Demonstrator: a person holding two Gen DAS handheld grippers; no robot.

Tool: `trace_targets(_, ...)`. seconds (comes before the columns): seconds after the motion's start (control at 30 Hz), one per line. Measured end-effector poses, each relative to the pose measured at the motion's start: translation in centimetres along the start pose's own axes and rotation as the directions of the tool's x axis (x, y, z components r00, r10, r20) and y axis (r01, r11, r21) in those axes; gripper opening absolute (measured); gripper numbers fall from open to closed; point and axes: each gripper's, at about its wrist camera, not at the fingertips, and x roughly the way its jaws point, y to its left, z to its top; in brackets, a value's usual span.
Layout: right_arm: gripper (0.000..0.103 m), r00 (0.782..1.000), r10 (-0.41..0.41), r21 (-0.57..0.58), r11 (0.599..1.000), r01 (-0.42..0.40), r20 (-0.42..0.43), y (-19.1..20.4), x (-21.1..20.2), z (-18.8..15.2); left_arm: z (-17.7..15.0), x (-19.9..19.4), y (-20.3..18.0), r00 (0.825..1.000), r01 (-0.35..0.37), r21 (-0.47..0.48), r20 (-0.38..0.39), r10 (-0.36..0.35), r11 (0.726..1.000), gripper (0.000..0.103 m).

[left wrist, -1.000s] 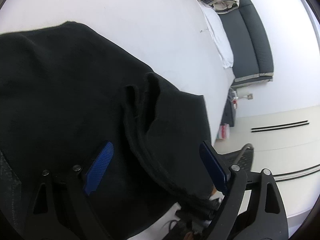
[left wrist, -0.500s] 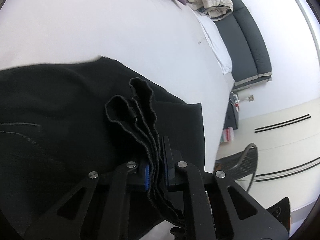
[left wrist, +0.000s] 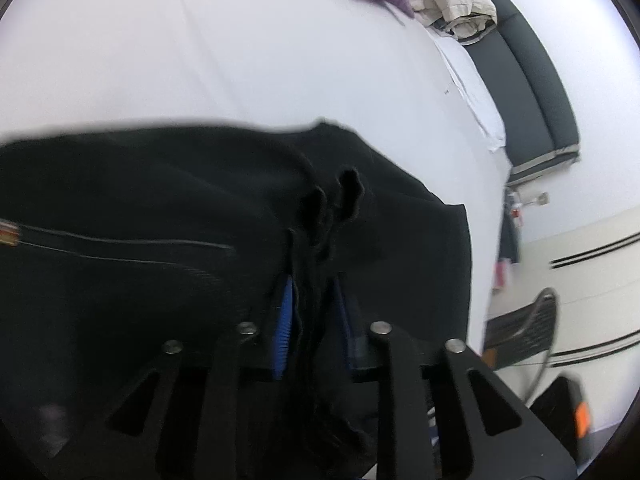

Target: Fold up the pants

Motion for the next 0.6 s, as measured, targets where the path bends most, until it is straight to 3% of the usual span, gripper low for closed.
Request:
trace_targets(0.1, 0.056, 0.997, 0.043, 0.095, 0.994, -0.049, 0.063, -3.1, -4.0, 0.4, 0.1, -2.7, -0.9, 0.994, -0.089, 0.058, 0.069, 0.085, 0.994, 0.022)
trace_targets(0.23, 0.056, 0.982, 0.009, 0.271, 0.961, -0.061, 0.189, -9.8, -7.8, 2.8, 0.2, -4.0, -4.4, 0.993, 0.011, 0.155, 0.113, -0.029, 0.988, 0.022)
trace_targets(0.33, 0.056, 0.969, 0.09, 0.371, 0.913, -0.173, 0.231, -14.2, -7.4, 4.4, -1.5, -1.7, -5.9, 0.996, 0.071, 0.239, 0.033, -0.081, 0.969, 0.022)
trace_targets(0.47, 0.056, 0.966, 0.186, 0.511, 0.821, -0.253, 0.18, -20.0, -2.5, 5.0, -4.6, 3.1, -4.2, 0.996, 0.05, 0.224, -0.078, -0.033, 0.973, 0.022)
trace_targets(0.53, 0.03, 0.973, 0.184, 0.57, 0.788, -0.231, 0.14, -23.3, -0.4, 4.7, -6.1, 3.0, -2.8, 0.997, 0.08, 0.211, -0.039, -0.073, 0.974, 0.022)
trace_targets(0.57, 0.011, 0.973, 0.186, 0.583, 0.778, -0.232, 0.14, -24.4, -0.3, 4.7, -6.5, 2.8, -2.3, 0.996, 0.091, 0.201, -0.035, -0.086, 0.975, 0.022)
trace_targets(0.6, 0.006, 0.973, 0.167, 0.595, 0.77, -0.229, 0.159, -25.2, -0.8, 4.8, -6.8, 2.5, -2.0, 0.995, 0.102, 0.192, -0.033, -0.097, 0.976, 0.022)
